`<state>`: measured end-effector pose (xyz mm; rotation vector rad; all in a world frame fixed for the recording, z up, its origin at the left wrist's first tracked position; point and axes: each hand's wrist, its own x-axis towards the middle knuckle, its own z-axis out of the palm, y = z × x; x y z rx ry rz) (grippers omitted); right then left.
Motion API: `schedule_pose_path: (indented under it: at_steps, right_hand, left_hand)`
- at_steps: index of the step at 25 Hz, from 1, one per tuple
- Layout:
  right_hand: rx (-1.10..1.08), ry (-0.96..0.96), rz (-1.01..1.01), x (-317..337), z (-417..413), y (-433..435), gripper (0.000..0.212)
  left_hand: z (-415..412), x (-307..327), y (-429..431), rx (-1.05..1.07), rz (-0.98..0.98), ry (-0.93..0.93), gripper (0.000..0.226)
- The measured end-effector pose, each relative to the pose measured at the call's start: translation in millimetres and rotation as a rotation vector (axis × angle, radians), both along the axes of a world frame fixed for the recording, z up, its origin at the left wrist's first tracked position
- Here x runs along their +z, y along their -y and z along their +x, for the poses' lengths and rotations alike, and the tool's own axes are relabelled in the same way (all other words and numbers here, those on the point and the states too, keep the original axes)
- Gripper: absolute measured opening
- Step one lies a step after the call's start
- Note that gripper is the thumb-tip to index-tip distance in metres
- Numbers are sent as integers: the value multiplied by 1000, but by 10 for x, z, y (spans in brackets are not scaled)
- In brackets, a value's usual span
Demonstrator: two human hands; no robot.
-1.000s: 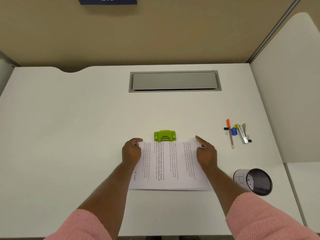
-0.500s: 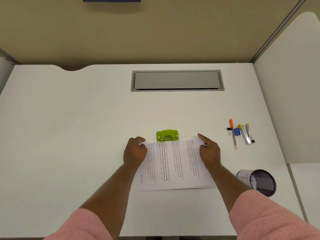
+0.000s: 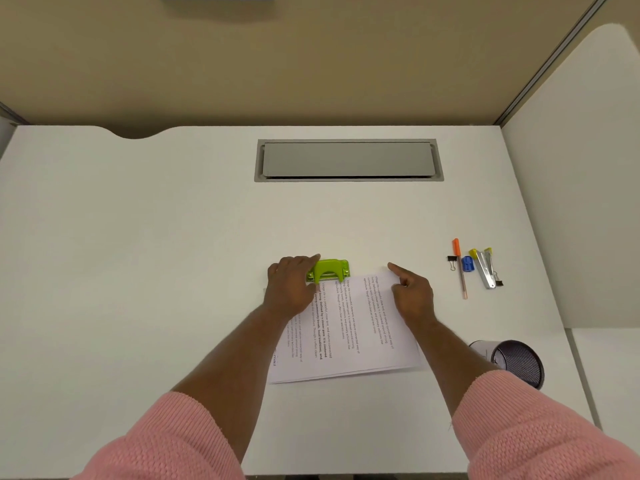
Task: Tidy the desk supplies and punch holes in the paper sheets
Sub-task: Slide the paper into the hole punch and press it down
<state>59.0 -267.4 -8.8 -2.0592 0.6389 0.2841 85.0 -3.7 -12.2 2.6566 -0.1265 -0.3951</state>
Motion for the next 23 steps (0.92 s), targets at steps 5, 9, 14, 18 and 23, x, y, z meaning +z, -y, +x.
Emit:
schedule_pose_path:
  at_steps: [5,9,14,18,23]
  right_hand:
    - [-40,-6,55,-65,30,36,56]
    - [-69,-14,100,-112,33,46,55]
    - [-65,-23,110,-128,56,29,46]
    - [-66,1,112,-161,62,10,37]
    - [-115,8,128,-173,70,-23,36]
  left_hand:
    - [21,-16,-1,6,-13,-14,66]
    - [43,-16,-2,21,-20,-21,71]
    - [67,-26,-6,50,-104,-25,70]
    - [32,-21,-6,129,-148,-73,66]
    - [-2,3,-77,161,-63,-55,40]
